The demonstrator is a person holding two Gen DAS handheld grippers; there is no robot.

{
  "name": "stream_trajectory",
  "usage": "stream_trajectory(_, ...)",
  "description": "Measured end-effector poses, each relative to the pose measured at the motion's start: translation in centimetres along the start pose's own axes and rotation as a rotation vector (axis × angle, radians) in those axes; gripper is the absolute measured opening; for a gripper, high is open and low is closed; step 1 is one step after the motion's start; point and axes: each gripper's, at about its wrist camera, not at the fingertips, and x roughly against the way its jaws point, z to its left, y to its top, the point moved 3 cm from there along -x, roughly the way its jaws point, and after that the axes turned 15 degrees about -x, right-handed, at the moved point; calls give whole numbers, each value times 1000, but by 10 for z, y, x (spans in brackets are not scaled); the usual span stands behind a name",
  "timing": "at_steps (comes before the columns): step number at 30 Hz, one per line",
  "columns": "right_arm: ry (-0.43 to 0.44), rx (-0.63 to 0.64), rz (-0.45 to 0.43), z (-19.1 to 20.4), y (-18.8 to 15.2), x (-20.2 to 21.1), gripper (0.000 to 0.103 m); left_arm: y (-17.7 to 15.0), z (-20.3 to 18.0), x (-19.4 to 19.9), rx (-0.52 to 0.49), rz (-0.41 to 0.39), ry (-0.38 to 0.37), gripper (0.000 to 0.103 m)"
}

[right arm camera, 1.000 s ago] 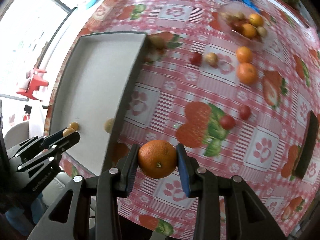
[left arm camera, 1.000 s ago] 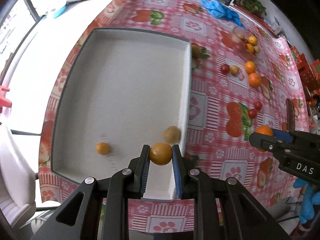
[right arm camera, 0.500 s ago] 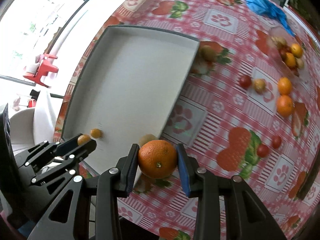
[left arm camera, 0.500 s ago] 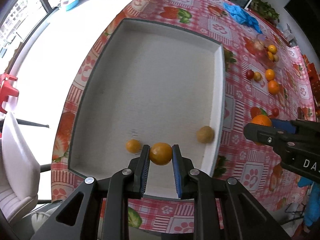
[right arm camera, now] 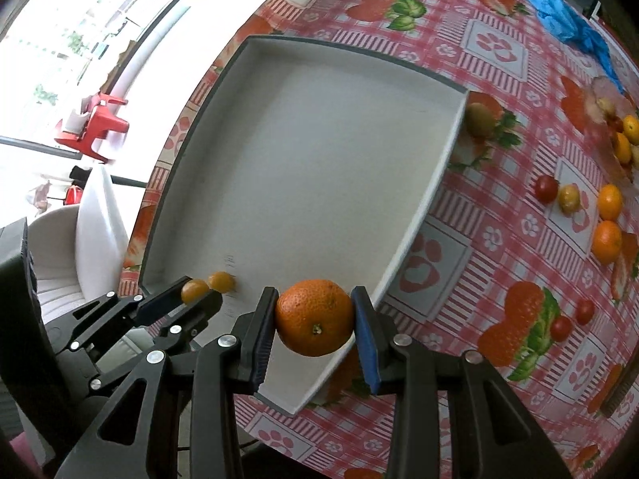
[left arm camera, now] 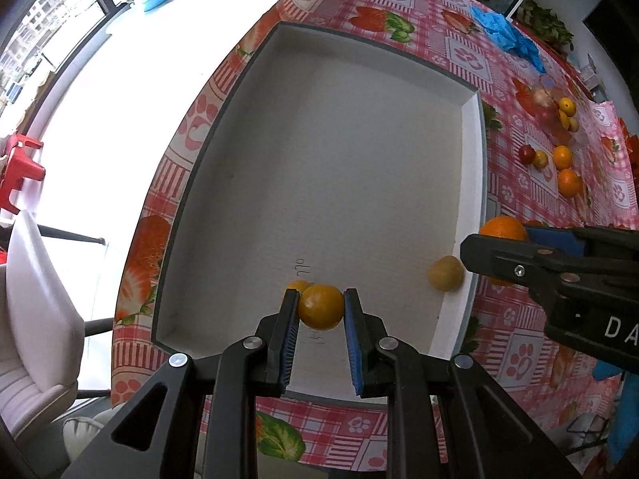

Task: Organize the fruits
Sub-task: 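Carry both fruits to the white tray and open both tools to release them, then grasp a yellow-green round fruit from the tablecloth with the left tool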

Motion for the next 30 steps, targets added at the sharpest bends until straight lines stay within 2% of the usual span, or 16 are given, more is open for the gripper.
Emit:
stream_trajectory(8, 22, -3, 27, 4, 1, -10, 45, 4, 3, -7, -3, 13, 24, 24)
stream_trajectory(10, 34, -9, 24, 3, 1, -9, 58, 4, 3, -8, -8, 19, 31, 48)
stream_trajectory(11, 41, -13, 21, 2, 2, -8, 61, 4, 3, -7, -6, 11, 45, 75)
stream_trajectory(12, 45, -17, 18, 2, 3, -7, 65, 5, 3, -3, 0, -11, 72, 85)
stream_trajectory(14, 55, -26, 13, -1, 4, -6, 69, 6, 3, 1, -1, -39, 92, 85)
stream_trajectory(17, 64, -39, 5, -6, 4, -2, 80, 8, 3, -5, -4, -1, 87, 85)
stream_trajectory(21, 43, -65, -16, -21, 5, 1, 85, 10, 0, -10, -8, 19, 86, 85)
stream_trajectory(25, -10, -101, -72, -47, 4, 6, 103, 14, -9, -11, -27, 29, 83, 85)
stream_trajectory(28, -54, -136, -108, -72, 3, 10, 103, 18, -17, -11, -44, 30, 82, 85)
stream_trajectory(30, -77, -177, -97, -92, 1, 10, 103, 21, -24, -9, -52, 25, 77, 85)
